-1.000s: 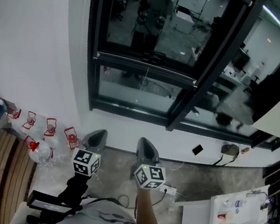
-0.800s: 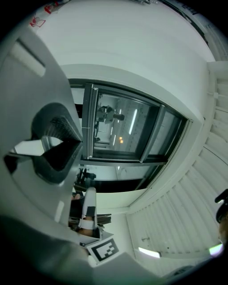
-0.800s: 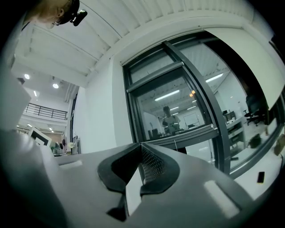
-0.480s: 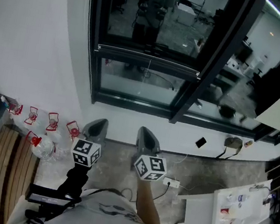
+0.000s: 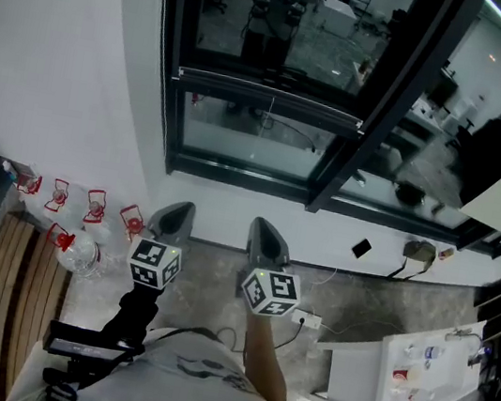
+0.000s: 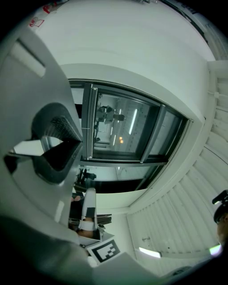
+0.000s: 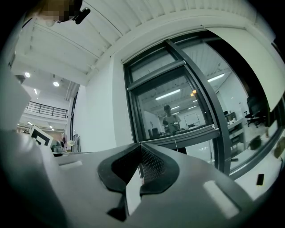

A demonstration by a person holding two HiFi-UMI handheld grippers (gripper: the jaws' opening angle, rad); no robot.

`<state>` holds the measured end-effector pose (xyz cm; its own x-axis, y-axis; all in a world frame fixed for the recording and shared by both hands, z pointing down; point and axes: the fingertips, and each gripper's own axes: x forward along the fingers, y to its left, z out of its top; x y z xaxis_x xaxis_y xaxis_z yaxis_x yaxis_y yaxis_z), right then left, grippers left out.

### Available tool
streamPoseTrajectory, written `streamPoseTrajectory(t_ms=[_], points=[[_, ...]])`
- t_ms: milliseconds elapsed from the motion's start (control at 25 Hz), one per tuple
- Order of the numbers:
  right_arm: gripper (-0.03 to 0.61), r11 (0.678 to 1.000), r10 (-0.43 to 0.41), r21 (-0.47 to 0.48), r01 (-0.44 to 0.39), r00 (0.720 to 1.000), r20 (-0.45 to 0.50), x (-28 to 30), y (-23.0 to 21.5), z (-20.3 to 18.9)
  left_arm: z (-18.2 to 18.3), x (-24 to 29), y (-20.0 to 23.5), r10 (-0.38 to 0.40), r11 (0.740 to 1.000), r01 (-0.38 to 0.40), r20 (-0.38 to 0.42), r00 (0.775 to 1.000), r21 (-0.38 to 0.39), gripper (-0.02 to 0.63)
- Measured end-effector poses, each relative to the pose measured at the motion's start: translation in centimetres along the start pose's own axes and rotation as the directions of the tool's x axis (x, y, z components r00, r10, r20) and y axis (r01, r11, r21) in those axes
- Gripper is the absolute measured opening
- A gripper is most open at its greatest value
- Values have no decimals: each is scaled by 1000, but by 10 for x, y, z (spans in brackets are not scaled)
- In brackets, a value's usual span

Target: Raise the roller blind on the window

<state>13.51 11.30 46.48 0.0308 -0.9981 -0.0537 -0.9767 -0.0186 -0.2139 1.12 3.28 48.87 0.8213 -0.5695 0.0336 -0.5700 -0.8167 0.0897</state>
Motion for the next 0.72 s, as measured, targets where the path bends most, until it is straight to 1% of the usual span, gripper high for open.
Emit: streamPoseTrajectory(t_ms=[440,720], points=[[-2,1000,15,-4,-15,1000,-6,7,6,-1,2,-1,9,17,1000,-17,7,1000,-5,-2],[-2,1000,8,6,-8,1000,-9,10,3,-3,0,1,11,17,1000,-17,0,1000,-9,-2]])
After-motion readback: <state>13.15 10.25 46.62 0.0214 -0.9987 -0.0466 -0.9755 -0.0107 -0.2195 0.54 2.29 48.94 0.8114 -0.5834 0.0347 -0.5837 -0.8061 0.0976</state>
